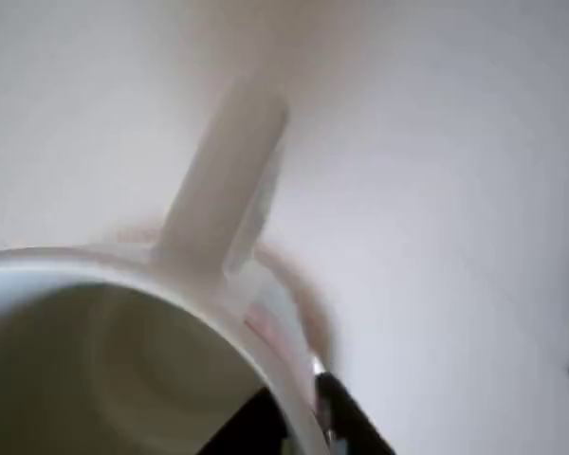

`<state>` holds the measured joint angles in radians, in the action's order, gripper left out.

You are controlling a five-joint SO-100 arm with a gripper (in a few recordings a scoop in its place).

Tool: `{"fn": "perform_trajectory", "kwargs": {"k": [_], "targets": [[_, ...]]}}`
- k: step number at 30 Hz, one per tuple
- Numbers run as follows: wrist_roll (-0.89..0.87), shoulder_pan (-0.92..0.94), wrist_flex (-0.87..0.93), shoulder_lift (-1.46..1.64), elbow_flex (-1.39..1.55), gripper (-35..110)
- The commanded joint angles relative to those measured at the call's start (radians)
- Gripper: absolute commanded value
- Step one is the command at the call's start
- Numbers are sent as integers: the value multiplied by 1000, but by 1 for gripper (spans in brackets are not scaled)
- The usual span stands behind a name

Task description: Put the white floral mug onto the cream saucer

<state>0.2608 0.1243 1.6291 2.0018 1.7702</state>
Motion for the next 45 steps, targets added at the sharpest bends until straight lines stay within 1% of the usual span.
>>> {"fn": "perform_trajectory", "kwargs": {"k": [1, 5, 9, 19, 28, 45], "targets": [[-31, -137, 43, 118, -163, -2], [-58, -272, 26, 98, -166, -2], [-67, -360, -21, 43, -166, -2], [-61, -425, -153, -110, -144, -2], [-15, -414, -265, -140, -29, -2], [87, -279, -339, -175, 46, -2]]}}
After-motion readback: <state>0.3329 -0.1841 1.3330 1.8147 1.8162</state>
